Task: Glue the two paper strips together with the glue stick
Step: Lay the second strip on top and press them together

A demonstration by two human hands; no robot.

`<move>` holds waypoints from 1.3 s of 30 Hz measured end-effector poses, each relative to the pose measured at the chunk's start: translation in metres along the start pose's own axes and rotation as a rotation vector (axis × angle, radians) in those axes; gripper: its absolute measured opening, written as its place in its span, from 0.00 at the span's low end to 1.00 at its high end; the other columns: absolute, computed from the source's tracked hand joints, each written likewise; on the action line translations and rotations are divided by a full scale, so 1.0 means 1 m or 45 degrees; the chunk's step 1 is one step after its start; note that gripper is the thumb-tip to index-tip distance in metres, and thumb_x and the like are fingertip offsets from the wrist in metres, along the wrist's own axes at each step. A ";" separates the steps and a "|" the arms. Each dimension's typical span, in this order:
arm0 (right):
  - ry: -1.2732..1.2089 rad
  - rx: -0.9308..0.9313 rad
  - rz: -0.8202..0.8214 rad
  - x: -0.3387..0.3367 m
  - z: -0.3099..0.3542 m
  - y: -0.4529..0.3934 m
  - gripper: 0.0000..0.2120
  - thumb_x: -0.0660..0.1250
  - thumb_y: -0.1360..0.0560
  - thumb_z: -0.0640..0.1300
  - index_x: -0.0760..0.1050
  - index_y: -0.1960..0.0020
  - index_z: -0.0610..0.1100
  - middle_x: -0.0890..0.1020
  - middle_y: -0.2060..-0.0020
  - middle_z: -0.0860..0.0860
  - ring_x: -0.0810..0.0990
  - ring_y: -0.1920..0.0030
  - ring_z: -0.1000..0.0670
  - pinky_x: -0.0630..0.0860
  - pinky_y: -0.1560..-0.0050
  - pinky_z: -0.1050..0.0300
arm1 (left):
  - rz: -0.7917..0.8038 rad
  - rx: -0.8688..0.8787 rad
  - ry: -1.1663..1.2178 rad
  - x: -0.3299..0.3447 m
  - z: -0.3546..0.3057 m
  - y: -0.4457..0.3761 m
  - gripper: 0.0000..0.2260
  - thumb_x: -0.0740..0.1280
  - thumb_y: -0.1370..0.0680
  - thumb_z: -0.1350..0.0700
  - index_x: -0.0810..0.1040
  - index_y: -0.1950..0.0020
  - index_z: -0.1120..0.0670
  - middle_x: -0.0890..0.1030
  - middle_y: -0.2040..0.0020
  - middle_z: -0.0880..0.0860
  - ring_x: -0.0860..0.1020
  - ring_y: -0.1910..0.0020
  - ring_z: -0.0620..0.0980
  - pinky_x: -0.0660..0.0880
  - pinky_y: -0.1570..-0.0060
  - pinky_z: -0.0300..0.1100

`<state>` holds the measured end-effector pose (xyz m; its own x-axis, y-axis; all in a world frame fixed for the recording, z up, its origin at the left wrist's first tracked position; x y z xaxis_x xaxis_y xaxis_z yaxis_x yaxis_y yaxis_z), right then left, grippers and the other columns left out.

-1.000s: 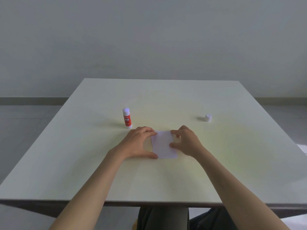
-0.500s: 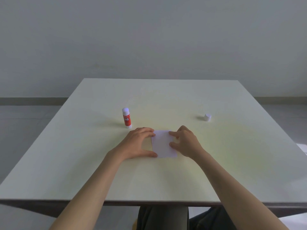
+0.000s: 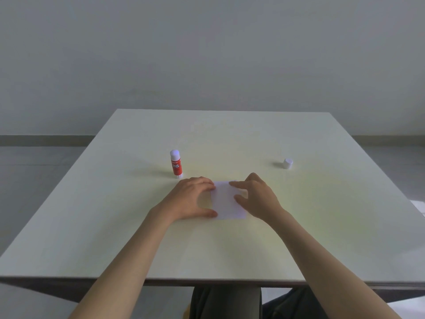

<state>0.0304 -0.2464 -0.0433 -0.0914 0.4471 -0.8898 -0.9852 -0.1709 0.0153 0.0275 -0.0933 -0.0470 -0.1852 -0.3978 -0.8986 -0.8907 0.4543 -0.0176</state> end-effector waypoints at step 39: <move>0.279 -0.212 -0.073 0.008 0.029 0.006 0.23 0.55 0.26 0.38 0.77 0.41 0.60 0.73 0.49 0.48 0.71 0.49 0.45 0.60 0.56 0.58 | -0.070 -0.035 -0.072 0.000 0.006 -0.002 0.31 0.73 0.40 0.39 0.75 0.39 0.46 0.76 0.37 0.41 0.73 0.37 0.42 0.65 0.36 0.42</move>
<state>0.0196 -0.2179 -0.0371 0.0156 0.2625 -0.9648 -0.9487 -0.3008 -0.0972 0.0319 -0.0897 -0.0498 -0.1129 -0.3755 -0.9199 -0.9099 0.4110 -0.0561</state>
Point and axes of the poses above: each hand's wrist, its own y-axis away from the middle knuckle, its own x-axis out of the palm, z = x × y, the point moved 9 cm from there along -y, towards the middle knuckle
